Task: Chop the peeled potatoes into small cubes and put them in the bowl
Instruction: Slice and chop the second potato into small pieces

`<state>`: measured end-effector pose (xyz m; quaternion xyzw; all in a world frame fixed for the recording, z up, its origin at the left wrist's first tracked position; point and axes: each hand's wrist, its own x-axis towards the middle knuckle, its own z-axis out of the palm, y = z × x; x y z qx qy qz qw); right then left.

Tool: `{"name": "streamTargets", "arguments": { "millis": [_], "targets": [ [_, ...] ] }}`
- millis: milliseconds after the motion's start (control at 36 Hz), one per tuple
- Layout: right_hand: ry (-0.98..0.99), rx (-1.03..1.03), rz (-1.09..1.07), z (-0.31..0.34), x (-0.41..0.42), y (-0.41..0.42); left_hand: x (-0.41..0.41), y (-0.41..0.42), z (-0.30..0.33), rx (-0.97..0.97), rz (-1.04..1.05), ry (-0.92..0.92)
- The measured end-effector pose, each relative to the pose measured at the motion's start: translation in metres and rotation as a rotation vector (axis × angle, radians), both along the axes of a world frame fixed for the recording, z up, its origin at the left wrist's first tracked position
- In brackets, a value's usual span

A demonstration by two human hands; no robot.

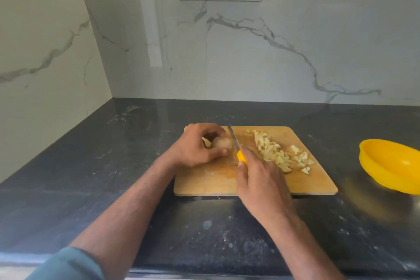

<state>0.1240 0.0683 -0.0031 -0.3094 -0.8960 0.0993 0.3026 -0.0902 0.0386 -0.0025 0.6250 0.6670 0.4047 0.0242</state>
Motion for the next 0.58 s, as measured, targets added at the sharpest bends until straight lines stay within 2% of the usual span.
{"name": "streamTargets", "arguments": {
  "millis": [139,583],
  "targets": [
    [0.066,-0.027,0.047,-0.0001,-0.0001,0.0013,-0.0015,0.0001,-0.0006,-0.002,-0.028,0.000],
    [0.022,-0.023,0.050,-0.0002,-0.0064,0.0020,0.0049,-0.0005,0.0037,0.020,-0.030,0.042]
  ]
}}
